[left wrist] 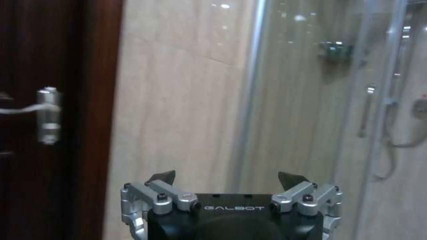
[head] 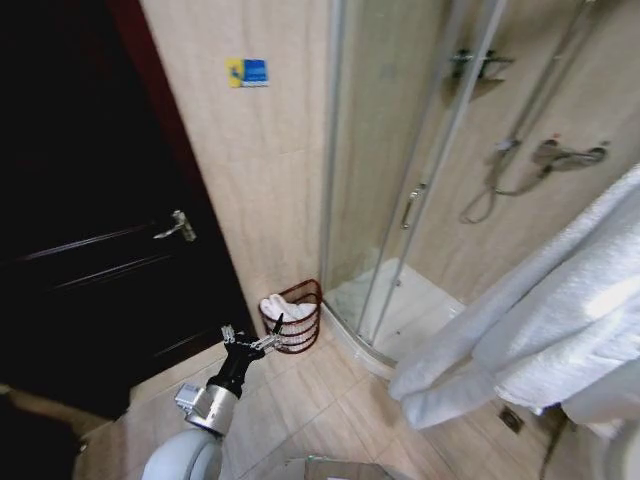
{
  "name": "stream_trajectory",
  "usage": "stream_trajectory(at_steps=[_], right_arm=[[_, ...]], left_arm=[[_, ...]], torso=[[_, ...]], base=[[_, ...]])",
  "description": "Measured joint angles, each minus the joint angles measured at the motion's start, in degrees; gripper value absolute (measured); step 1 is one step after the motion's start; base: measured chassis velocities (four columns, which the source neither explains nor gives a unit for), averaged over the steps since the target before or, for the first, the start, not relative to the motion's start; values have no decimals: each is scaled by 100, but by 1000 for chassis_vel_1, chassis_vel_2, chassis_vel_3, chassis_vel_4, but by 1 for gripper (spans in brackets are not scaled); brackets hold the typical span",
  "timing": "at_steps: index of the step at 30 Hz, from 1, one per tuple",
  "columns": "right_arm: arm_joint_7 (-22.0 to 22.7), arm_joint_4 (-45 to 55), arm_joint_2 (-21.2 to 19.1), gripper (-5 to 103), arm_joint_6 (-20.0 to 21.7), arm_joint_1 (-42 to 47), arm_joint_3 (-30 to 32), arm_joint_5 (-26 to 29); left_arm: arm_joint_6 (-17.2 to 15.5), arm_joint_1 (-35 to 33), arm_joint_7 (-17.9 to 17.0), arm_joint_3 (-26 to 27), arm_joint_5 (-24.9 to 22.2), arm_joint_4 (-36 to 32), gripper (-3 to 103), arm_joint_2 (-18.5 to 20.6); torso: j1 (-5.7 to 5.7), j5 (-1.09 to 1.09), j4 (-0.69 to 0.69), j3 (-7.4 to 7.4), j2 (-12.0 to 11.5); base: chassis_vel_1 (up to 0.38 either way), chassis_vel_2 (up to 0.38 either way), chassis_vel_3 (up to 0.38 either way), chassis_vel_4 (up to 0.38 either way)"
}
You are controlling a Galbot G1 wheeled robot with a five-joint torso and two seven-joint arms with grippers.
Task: Discard the used towel into the hamper.
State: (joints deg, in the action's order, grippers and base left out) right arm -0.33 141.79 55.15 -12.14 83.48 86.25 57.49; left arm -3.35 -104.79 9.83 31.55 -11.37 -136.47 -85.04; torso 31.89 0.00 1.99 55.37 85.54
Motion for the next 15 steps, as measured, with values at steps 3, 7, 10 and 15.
stream_trajectory(at_steps=[3,7,10,15], right_arm=[[3,0,-4,3,1,-5,-7,-2],[3,0,-6,3,1,0,-22,-2],[3,3,-15,3,1,-5,-41,-2],[-4,37,-9,3,-2,5,-78,-36]], left_arm=[[0,0,0,0,0,0,100,0],[0,0,0,0,0,0,100,0],[0,0,0,0,0,0,100,0],[0,0,0,0,0,0,100,0]], torso=[[0,-1,0,0,0],[-1,-1,-1,-1,0],[-1,0,0,-1,0],[-1,1,0,-1,-2]], base=[[120,136,128,116],[126,123,131,130],[130,123,130,133],[117,130,132,123]])
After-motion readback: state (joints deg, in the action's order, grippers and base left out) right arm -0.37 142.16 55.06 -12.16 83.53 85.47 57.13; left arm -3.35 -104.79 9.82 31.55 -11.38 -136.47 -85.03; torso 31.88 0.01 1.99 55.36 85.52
